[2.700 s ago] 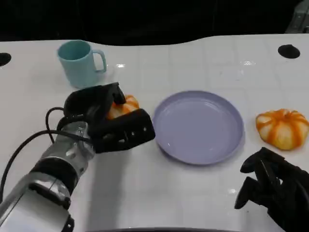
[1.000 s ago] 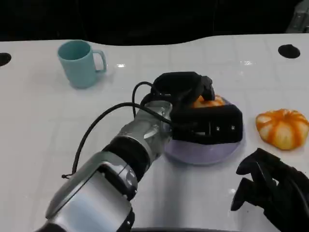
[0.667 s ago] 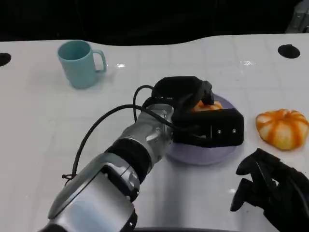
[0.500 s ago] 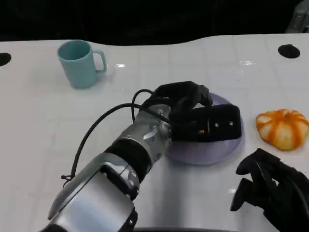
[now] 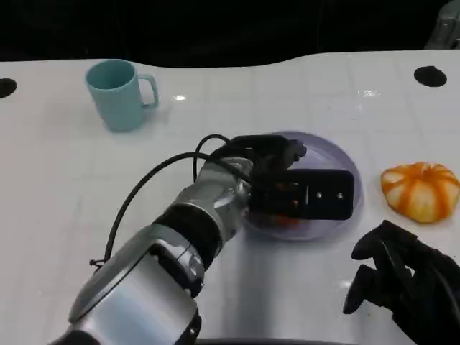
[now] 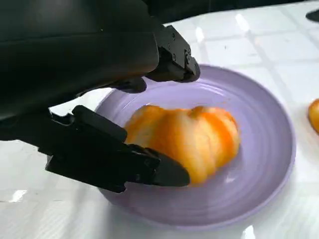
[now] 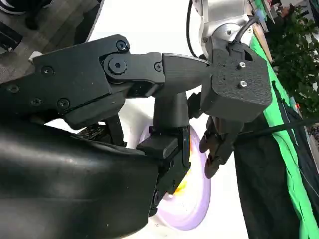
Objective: Grasp the bread from the table and place it into the plate.
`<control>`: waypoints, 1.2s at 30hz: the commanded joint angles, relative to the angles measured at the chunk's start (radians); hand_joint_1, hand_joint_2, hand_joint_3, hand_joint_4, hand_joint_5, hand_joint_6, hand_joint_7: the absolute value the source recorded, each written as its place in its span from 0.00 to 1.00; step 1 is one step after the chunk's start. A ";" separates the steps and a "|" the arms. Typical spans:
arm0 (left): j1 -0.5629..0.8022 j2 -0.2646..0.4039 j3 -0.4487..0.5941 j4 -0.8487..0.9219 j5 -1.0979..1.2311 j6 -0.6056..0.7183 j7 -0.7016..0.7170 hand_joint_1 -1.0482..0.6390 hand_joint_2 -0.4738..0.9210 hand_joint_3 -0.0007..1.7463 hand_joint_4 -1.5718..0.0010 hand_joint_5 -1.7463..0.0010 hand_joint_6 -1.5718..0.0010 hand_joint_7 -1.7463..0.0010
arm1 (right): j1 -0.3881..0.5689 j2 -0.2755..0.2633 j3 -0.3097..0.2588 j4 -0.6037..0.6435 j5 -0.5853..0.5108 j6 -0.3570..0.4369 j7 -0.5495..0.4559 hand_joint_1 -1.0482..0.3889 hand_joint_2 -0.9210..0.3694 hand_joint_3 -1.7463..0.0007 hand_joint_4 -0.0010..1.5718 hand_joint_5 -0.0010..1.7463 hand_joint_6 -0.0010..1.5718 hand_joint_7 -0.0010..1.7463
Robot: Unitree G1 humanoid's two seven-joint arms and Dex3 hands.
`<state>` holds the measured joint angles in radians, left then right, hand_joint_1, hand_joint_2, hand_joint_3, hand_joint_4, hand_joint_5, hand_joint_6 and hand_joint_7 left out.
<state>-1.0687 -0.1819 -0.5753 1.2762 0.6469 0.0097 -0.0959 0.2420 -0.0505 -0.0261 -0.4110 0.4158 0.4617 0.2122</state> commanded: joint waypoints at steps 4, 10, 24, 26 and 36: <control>-0.049 0.074 0.080 -0.060 -0.088 -0.033 -0.176 0.12 1.00 0.21 0.98 0.92 0.91 0.99 | -0.004 -0.005 -0.013 -0.001 0.006 -0.007 -0.003 0.42 0.00 0.76 0.40 1.00 0.31 0.92; 0.004 0.141 0.166 -0.178 -0.192 -0.085 -0.280 0.13 1.00 0.20 0.97 0.91 0.89 0.99 | -0.008 -0.007 -0.013 0.010 0.003 -0.016 0.004 0.42 0.00 0.76 0.40 1.00 0.31 0.92; 0.311 0.198 0.441 -0.666 -0.554 0.128 -0.379 0.24 1.00 0.17 0.79 0.79 0.76 0.95 | -0.013 -0.009 -0.013 0.014 0.002 -0.014 0.003 0.42 0.00 0.76 0.40 1.00 0.31 0.92; 0.369 0.189 0.496 -0.753 -0.625 0.193 -0.371 0.25 1.00 0.18 0.76 0.70 0.70 0.94 | -0.012 -0.011 -0.013 0.016 0.001 -0.019 0.008 0.42 0.00 0.75 0.40 1.00 0.31 0.92; 0.613 0.179 0.660 -1.112 -0.984 0.483 -0.419 0.26 1.00 0.22 0.66 0.35 0.53 0.85 | -0.013 -0.011 -0.014 0.007 0.002 0.001 -0.007 0.42 0.00 0.76 0.40 1.00 0.31 0.92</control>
<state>-0.5140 -0.0061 0.0574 0.2357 -0.2709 0.4474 -0.5014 0.2280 -0.0515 -0.0298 -0.3952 0.4155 0.4588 0.2111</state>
